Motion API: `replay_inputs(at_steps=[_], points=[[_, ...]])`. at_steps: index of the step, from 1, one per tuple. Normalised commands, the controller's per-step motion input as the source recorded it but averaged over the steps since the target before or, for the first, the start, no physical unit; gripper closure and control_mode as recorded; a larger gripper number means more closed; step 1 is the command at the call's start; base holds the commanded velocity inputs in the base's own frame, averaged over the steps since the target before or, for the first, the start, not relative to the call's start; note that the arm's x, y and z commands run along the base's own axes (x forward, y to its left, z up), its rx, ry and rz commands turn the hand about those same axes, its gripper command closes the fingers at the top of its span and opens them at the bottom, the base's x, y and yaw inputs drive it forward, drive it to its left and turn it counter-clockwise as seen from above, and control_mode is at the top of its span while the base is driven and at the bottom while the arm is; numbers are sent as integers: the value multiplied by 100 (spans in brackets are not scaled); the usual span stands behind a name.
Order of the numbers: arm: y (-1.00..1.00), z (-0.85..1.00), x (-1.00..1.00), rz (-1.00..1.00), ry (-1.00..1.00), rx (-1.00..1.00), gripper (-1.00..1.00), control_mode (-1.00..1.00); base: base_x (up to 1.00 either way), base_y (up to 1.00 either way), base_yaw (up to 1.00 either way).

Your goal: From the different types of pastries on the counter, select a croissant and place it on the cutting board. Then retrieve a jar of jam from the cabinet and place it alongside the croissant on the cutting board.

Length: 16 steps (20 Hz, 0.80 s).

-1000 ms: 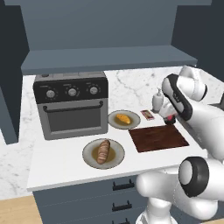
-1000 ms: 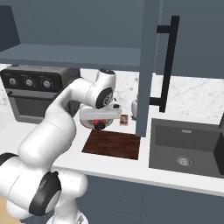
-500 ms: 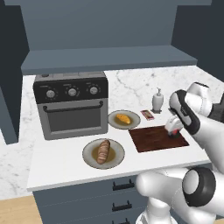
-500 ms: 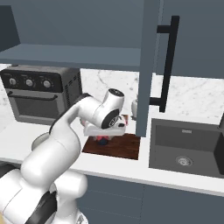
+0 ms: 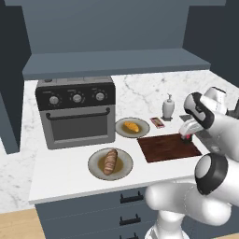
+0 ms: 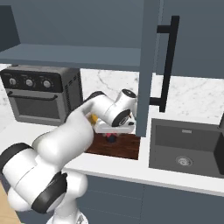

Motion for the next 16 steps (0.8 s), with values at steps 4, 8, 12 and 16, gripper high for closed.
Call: replay_inputs(at_steps=[4,8,12,16], points=[[41,-91,-45,-1,3,-26,100,-100,0,0,0],[-3,-1,18,0,0,1,100,-100,0,0,0],[-84,11,53,0,-9,10,100,-100,0,0,0],[-81,2,36,1,-7,8,100,-100,0,0,0]])
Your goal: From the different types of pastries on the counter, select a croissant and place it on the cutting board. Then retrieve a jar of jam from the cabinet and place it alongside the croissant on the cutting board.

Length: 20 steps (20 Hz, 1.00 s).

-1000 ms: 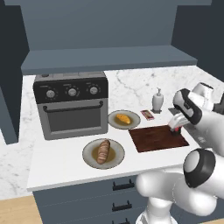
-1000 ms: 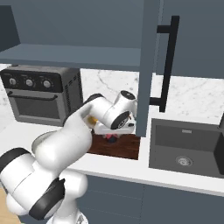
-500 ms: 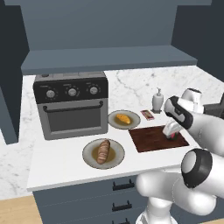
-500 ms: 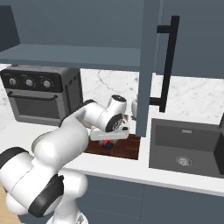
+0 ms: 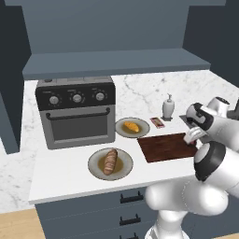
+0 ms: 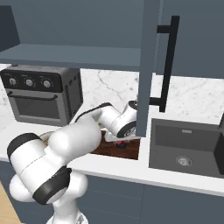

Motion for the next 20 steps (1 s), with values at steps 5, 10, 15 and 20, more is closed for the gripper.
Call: replay_inputs(at_steps=[5,10,15,20], points=[[11,0,16,1,-1,0,100,-100,0,0,0],[0,0,51,0,0,0,100,-100,0,0,0],[-13,-69,-14,-1,0,1,100,-100,0,0,0],[0,-39,-5,-1,-1,3,100,-100,0,0,0]])
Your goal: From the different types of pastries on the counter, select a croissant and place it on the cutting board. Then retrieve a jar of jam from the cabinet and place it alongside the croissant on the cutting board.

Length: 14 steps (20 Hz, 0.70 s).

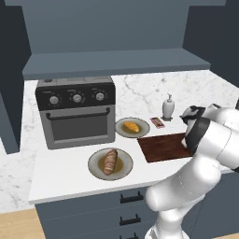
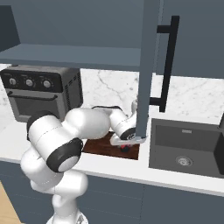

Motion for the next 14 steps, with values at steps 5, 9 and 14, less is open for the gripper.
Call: replay_inputs(at_steps=[5,9,14], points=[[0,4,47,0,-7,2,100,-100,0,0,0],[0,0,7,0,-3,0,100,-100,0,0,0],[-40,-15,44,2,0,0,100,-100,0,0,0]])
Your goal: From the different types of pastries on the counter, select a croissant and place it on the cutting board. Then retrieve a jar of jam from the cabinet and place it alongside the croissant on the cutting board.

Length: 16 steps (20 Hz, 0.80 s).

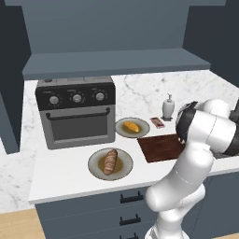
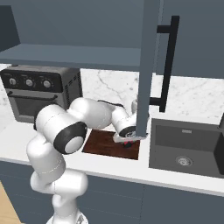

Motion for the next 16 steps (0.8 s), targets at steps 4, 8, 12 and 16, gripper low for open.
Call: replay_inputs(at_steps=[4,8,12,16], points=[[0,-5,6,0,0,0,100,-100,0,0,0],[0,-41,0,0,1,3,100,-100,0,0,0],[6,-44,0,-2,0,1,100,-100,0,0,0],[22,-21,0,-3,0,0,100,-100,0,0,0]])
